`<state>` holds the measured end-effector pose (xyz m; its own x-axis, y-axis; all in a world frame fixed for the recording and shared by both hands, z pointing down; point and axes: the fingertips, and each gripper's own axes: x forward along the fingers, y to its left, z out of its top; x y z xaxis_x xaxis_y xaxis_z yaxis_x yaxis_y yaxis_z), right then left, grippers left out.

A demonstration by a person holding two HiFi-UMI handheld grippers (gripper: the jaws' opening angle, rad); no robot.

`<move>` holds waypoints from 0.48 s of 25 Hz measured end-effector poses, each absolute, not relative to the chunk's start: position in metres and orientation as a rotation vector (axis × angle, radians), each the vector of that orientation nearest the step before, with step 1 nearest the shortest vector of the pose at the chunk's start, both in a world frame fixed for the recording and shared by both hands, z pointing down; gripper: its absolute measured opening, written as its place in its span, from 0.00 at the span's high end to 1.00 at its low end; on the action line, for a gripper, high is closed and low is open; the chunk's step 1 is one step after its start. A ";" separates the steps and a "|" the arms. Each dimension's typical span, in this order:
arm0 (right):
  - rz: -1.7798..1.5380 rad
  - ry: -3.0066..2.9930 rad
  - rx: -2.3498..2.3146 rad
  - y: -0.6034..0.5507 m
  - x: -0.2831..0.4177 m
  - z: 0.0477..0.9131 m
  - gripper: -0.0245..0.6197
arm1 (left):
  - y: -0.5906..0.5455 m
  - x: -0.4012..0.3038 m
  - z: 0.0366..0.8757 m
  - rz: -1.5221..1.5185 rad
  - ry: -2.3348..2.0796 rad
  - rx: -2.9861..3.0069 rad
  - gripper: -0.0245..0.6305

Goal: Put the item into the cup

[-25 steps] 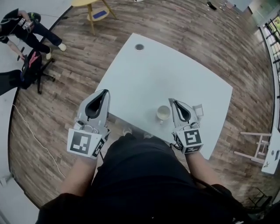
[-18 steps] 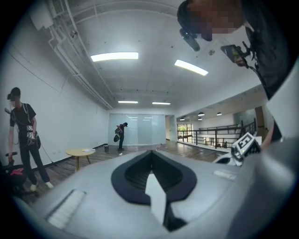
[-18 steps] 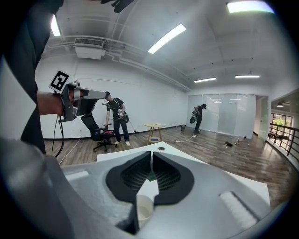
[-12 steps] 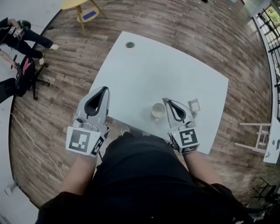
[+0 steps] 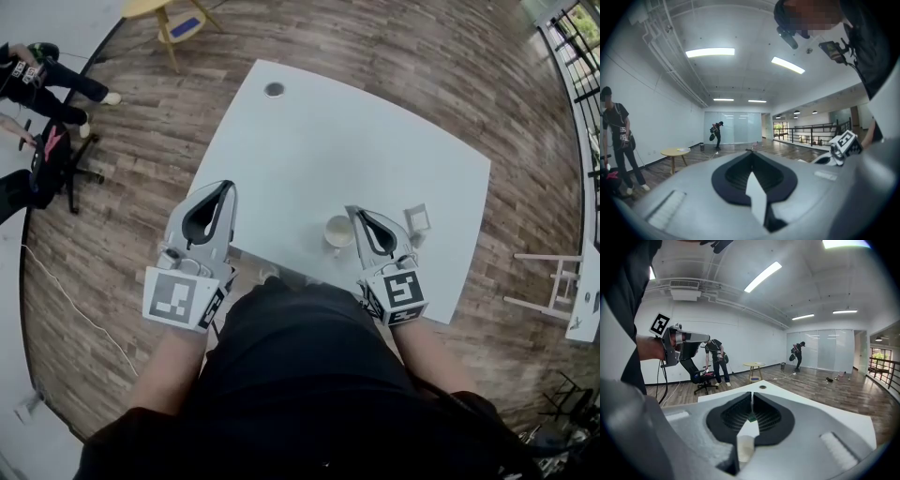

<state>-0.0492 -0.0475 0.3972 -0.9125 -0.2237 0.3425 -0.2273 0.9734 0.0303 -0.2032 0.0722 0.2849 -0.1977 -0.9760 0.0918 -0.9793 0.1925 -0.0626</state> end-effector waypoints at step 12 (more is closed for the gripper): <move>0.064 -2.737 0.347 -0.042 -0.046 0.412 0.94 | 0.070 -0.204 0.293 0.215 -2.356 1.989 0.96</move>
